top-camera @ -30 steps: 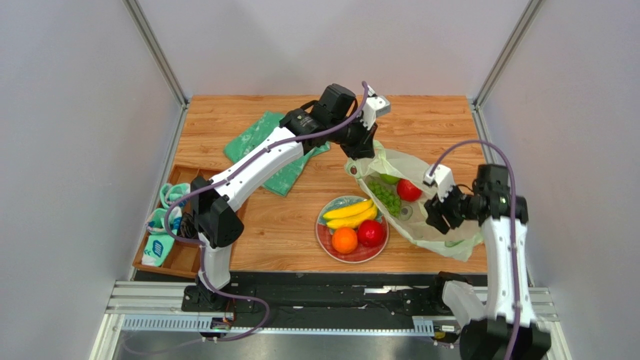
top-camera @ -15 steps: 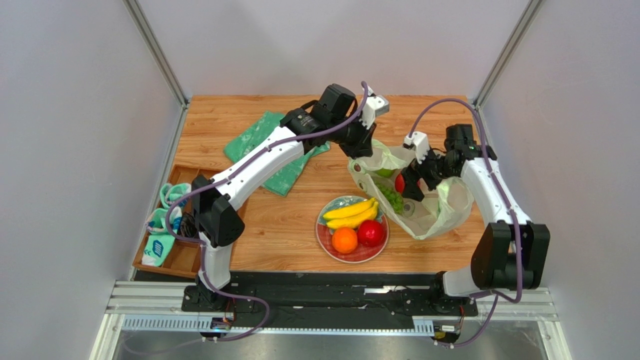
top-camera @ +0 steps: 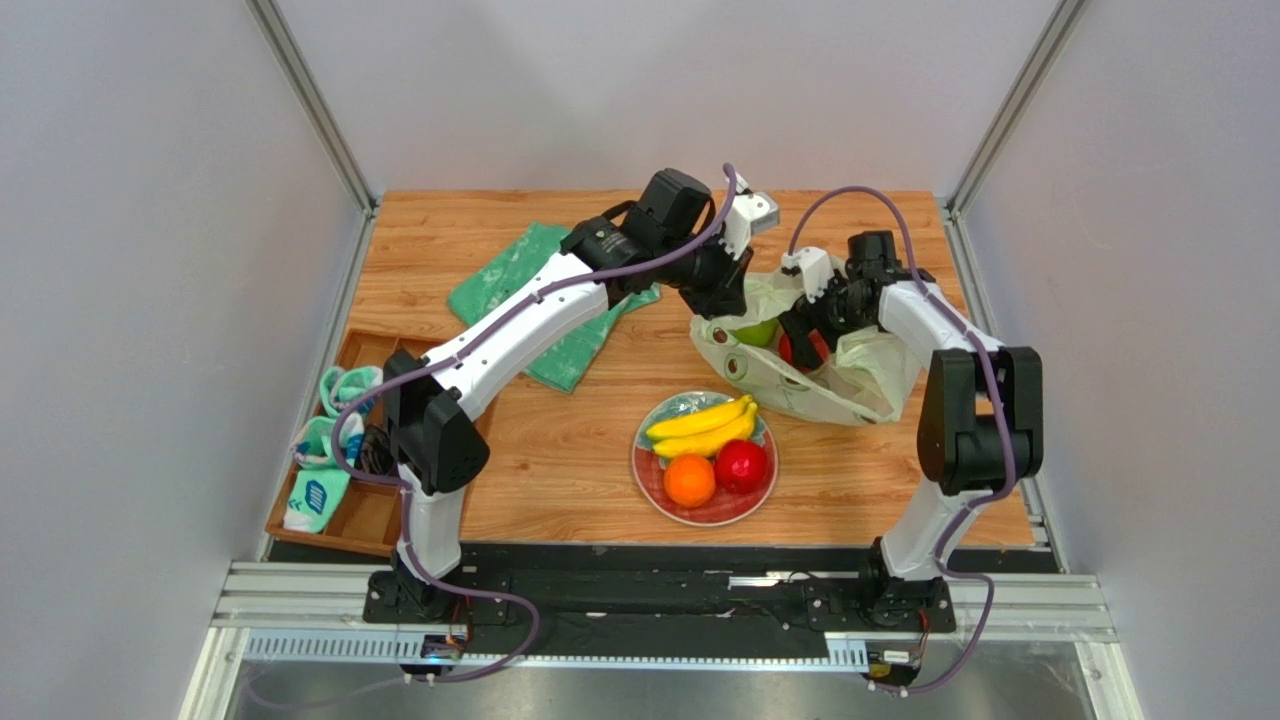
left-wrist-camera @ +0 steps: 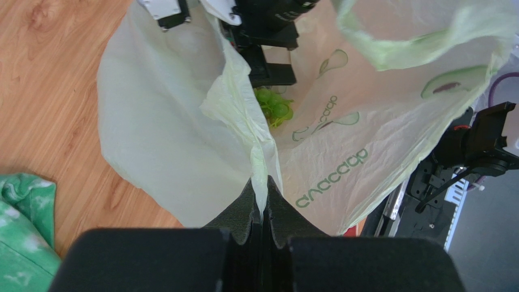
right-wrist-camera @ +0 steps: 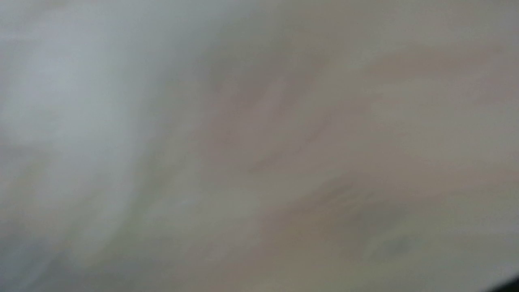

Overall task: Take the fake fruits out of the plastic bag
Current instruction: Take out the fake fruit from the plastic bag.

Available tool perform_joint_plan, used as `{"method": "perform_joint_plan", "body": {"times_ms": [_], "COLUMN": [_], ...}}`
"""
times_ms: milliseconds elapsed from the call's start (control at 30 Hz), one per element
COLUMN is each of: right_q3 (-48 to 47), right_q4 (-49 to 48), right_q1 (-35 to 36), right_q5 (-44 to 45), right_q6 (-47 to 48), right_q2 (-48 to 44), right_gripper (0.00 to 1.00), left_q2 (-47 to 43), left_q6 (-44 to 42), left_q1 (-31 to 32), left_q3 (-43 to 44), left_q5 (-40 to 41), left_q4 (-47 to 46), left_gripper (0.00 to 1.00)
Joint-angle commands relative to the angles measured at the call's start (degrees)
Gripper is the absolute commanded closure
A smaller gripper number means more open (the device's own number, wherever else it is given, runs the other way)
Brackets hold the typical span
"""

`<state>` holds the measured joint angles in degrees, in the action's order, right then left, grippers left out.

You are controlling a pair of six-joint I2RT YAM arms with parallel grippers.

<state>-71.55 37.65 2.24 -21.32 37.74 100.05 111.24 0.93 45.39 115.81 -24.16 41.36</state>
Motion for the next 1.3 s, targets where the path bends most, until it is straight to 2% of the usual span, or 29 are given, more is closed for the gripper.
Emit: {"method": "perform_joint_plan", "body": {"times_ms": [0, 100, 200, 300, 467, 667, 833, 1000, 1033, 1067, 1133, 1167, 1267], "right_q3": [-4.38, -3.60, -3.94, -5.44, -4.04, -4.65, -6.67, -9.92, -10.53, -12.19, -13.17, -13.18, -12.39], "right_q4": [-3.81, -5.21, -5.05, -0.92, 4.44, 12.18, 17.80, 22.11, 22.90, 23.87, 26.06, 26.51, 27.92], "right_q1": [1.10, 1.01, 0.92, 0.75, 0.66, 0.75, 0.83, 5.48, 6.89, 9.95, 13.39, 16.10, 20.15], "right_q5": [4.36, 1.82, -0.56, -4.67, -11.97, -13.39, -18.13, -20.51, -20.51, -20.25, -19.38, -18.85, -18.58], "right_q6": [-3.37, -3.46, -4.33, -5.13, -4.69, -2.32, -2.40, -1.88, -1.62, -0.92, 0.66, 1.19, 3.22], "right_q2": [3.39, 0.78, -2.22, -8.10, -20.30, -28.84, -34.04, -37.56, -37.91, -37.65, -37.04, -36.68, -34.49], "right_gripper": [0.16, 0.30, 0.39, 0.43, 0.44, 0.44, 0.44, 0.43, 0.43, 0.43, 0.43, 0.43, 0.43], "left_q2": [-0.24, -0.15, -0.23, -0.32, 0.11, 1.08, 1.70, 1.96, 1.61, 1.44, 0.13, -0.58, -3.83], "left_q6": [-0.14, -0.31, -0.58, -0.84, -0.31, -0.05, 0.74, -0.58, -0.84, -0.84, -0.84, -0.84, -0.84], "left_q1": [0.14, 0.14, 0.14, 0.14, 0.14, 0.05, -0.56, -1.88, -2.23, -2.93, -4.33, -4.78, -6.71], "left_q3": [-0.06, -0.23, -0.50, -0.67, -0.32, 1.43, 2.05, 3.11, 3.37, 3.98, 4.25, 4.16, 3.29], "left_q5": [-1.41, -1.15, -0.54, -0.01, -0.18, 2.45, 3.94, 5.62, 5.18, 4.92, 4.21, 4.12, 4.21], "left_q4": [-0.41, -0.41, -0.32, -0.14, -0.58, -0.32, -0.50, 0.12, 0.29, 0.64, 0.82, 0.82, 1.26], "left_gripper": [1.00, 1.00, 1.00, 1.00, 1.00, 1.00, 1.00, 1.00, 0.96, 0.77, 0.54, 0.40, 0.27]}}
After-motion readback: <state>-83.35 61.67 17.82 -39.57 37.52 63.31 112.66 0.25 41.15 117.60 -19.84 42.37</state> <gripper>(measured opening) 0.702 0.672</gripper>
